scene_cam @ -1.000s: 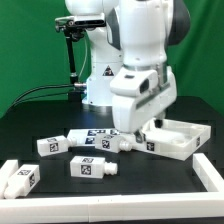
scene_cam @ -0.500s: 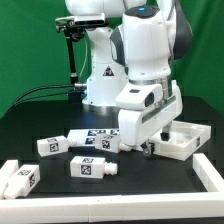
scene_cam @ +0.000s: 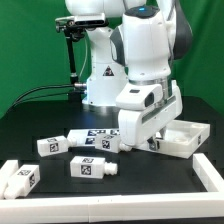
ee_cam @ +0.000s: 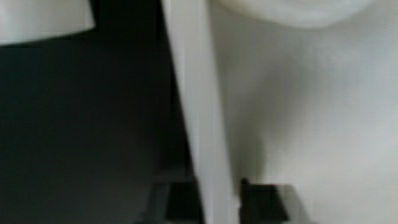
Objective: Assemble one leg
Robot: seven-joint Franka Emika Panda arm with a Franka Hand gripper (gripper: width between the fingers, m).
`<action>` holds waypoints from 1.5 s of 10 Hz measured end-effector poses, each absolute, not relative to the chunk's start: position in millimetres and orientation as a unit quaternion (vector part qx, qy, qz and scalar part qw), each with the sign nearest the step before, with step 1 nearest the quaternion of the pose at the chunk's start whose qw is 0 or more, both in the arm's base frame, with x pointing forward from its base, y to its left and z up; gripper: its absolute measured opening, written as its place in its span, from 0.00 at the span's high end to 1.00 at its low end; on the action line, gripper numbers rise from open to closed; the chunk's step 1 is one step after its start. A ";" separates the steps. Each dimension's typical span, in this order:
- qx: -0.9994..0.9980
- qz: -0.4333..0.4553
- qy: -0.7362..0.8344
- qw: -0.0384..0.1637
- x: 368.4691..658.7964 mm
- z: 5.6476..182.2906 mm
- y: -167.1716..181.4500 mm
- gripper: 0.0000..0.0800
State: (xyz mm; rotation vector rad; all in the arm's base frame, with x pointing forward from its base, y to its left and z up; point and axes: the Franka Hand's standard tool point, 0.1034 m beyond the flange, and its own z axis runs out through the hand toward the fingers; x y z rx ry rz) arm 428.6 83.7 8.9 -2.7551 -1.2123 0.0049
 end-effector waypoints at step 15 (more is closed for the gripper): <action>-0.981 0.039 -0.175 0.071 477.4 76.0 -11.4 0.93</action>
Offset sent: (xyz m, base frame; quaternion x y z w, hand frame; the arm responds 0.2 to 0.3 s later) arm -0.0084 -0.0512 0.0725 0.0795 -0.0300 0.1648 0.9827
